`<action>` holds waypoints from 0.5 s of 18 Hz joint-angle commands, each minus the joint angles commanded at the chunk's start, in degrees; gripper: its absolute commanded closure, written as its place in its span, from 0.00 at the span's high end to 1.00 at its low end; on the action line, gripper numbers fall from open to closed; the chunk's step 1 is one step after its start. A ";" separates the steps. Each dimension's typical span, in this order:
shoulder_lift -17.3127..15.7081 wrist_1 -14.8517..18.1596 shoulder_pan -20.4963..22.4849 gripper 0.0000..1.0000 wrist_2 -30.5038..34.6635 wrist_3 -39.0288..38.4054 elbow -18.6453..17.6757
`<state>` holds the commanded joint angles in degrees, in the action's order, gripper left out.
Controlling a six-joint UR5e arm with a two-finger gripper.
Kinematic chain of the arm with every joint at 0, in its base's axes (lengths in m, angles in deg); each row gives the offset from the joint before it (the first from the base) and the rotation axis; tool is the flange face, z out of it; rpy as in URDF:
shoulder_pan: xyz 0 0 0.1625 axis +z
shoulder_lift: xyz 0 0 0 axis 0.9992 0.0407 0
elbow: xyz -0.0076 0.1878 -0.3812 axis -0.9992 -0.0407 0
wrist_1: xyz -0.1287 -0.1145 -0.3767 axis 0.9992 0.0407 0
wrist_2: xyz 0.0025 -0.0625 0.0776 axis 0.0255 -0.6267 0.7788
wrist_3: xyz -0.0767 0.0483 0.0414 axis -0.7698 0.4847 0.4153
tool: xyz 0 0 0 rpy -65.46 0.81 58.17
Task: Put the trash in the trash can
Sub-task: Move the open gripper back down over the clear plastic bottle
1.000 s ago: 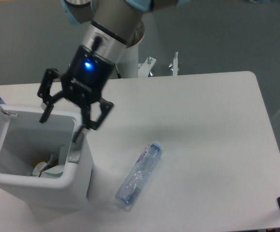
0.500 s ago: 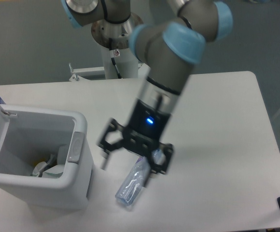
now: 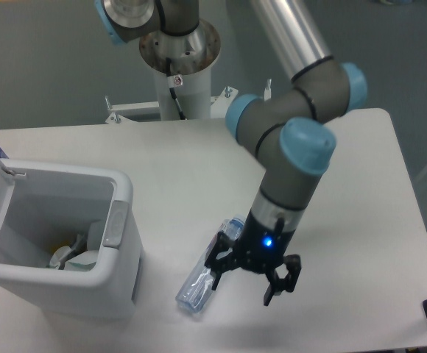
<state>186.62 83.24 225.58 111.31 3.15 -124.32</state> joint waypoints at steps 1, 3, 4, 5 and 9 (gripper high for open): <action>0.18 -0.17 -0.62 1.00 0.71 0.17 0.09; 0.36 -0.18 -0.80 1.00 0.81 0.17 -0.17; 0.36 -0.18 -0.80 1.00 0.81 0.26 -0.87; 0.44 -0.18 -0.89 1.00 0.81 0.44 -1.66; 1.84 0.09 -3.52 1.00 4.92 3.60 -2.37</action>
<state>188.46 83.33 222.06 116.24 6.75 -126.70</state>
